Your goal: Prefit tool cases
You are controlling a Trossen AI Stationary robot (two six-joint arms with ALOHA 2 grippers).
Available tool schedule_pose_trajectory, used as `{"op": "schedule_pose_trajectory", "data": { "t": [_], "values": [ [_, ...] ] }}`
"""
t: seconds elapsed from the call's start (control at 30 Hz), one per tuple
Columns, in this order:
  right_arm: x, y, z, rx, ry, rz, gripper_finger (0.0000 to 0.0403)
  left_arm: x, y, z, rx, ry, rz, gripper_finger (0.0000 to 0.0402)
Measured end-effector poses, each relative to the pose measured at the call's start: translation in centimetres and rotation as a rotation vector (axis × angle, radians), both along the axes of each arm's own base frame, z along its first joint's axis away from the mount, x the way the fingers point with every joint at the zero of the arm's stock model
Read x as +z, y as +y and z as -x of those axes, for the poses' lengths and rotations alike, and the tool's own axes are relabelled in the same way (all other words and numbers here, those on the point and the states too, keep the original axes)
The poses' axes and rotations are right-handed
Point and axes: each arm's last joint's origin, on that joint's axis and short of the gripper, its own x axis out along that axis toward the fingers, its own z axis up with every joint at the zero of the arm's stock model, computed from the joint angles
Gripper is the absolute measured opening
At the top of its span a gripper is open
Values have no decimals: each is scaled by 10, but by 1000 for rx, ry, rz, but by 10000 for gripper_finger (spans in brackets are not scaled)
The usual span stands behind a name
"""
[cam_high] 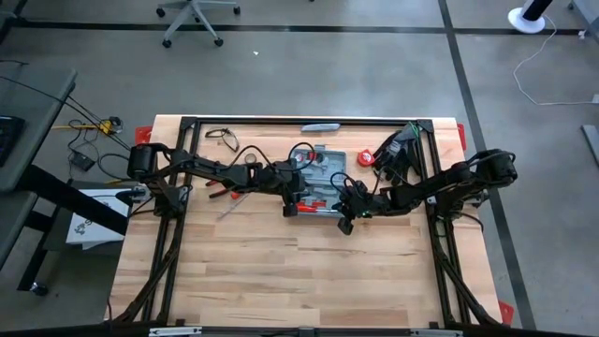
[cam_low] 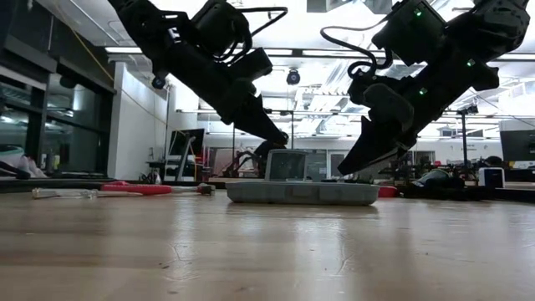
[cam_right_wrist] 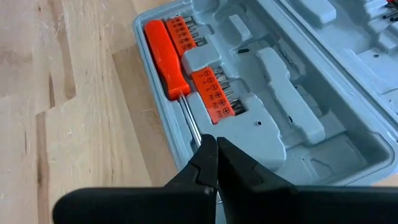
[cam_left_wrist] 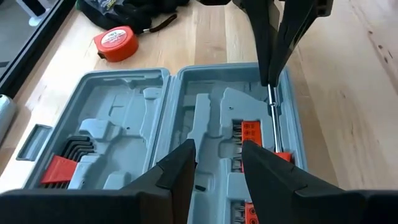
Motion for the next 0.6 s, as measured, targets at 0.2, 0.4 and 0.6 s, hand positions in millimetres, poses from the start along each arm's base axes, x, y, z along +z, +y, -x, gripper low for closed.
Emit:
{"op": "schedule_pose_trajectory", "data": {
  "t": [0.2,0.4,0.6],
  "values": [
    [0,0,0,0,0,0,0,0,0,0,1,0,-1,126],
    [0,0,0,0,0,0,0,0,0,0,1,0,-1,126],
    [0,0,0,0,0,0,0,0,0,0,1,0,-1,126]
  ]
}}
